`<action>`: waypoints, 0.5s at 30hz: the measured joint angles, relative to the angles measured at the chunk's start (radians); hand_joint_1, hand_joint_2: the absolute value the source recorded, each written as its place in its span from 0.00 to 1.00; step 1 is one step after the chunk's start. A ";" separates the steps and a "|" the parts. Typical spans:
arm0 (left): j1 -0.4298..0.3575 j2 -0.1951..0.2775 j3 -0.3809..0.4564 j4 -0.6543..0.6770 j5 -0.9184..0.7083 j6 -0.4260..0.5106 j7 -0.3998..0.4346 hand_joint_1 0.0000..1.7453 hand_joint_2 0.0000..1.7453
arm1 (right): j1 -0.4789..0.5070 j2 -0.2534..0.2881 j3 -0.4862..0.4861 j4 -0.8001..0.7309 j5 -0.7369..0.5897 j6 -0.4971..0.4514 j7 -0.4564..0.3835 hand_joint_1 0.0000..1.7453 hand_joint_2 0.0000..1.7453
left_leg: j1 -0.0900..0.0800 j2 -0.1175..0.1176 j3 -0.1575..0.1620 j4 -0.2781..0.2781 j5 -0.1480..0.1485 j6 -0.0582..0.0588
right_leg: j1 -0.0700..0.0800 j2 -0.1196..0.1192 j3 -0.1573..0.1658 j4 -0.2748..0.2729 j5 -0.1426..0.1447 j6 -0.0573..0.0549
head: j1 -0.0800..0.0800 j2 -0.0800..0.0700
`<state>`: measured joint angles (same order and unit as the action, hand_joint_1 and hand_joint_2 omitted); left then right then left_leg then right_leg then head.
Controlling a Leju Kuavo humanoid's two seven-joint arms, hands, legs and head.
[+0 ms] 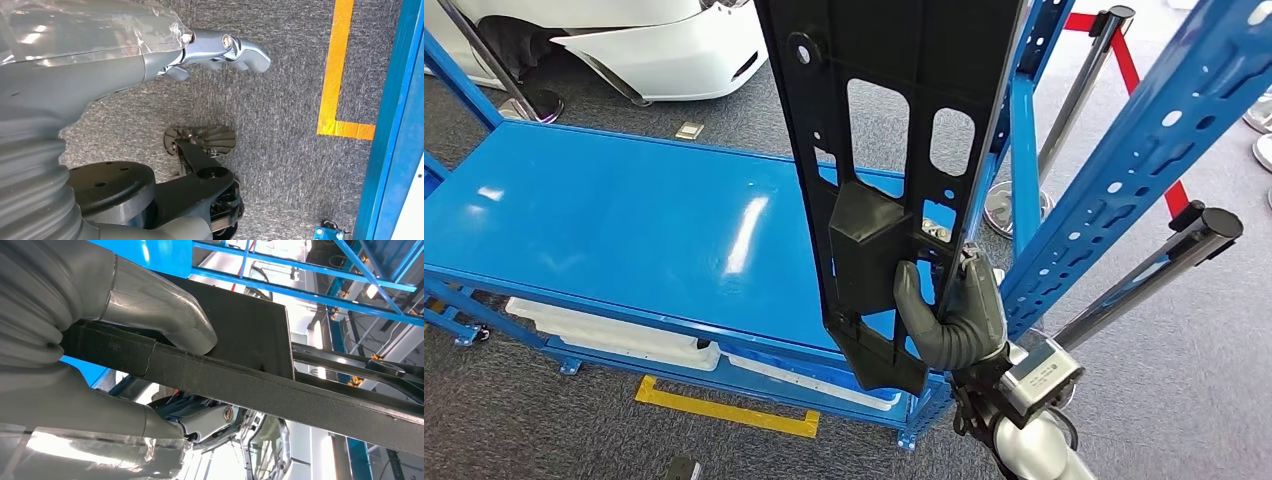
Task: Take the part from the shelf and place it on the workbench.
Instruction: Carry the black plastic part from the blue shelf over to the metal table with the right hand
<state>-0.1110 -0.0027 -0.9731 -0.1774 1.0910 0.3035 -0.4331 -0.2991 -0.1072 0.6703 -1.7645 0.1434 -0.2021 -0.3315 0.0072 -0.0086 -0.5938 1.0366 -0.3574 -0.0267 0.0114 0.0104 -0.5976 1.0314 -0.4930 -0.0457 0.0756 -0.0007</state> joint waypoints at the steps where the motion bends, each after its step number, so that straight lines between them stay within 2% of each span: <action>1: 0.000 0.000 0.000 0.000 0.000 0.000 0.000 0.00 1.00 | 0.000 0.000 0.000 0.000 0.000 0.000 0.000 1.00 1.00 | 0.000 0.000 0.000 0.000 0.000 0.000 | 0.000 0.000 0.000 0.000 0.000 0.000 | 0.000 0.000; 10: 0.000 0.000 0.000 0.000 0.000 -0.002 0.000 0.00 1.00 | 0.000 0.000 0.000 0.001 0.000 0.000 0.000 1.00 1.00 | 0.001 0.000 0.000 -0.001 0.000 0.000 | 0.000 0.000 0.000 0.000 0.000 0.000 | -0.001 0.000; 15: 0.000 0.001 0.000 0.000 0.001 -0.010 0.000 0.00 1.00 | -0.001 0.000 0.000 0.008 0.000 0.003 0.002 1.00 1.00 | -0.006 0.002 -0.001 0.004 0.000 0.008 | -0.008 -0.003 0.002 -0.004 0.005 0.013 | -0.005 0.000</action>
<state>-0.1110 -0.0019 -0.9731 -0.1774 1.0925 0.2935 -0.4326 -0.2996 -0.1072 0.6703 -1.7567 0.1430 -0.1991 -0.3300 0.0007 -0.0069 -0.5951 1.0411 -0.3572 -0.0192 0.0039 0.0078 -0.5960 1.0272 -0.4882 -0.0323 0.0710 -0.0006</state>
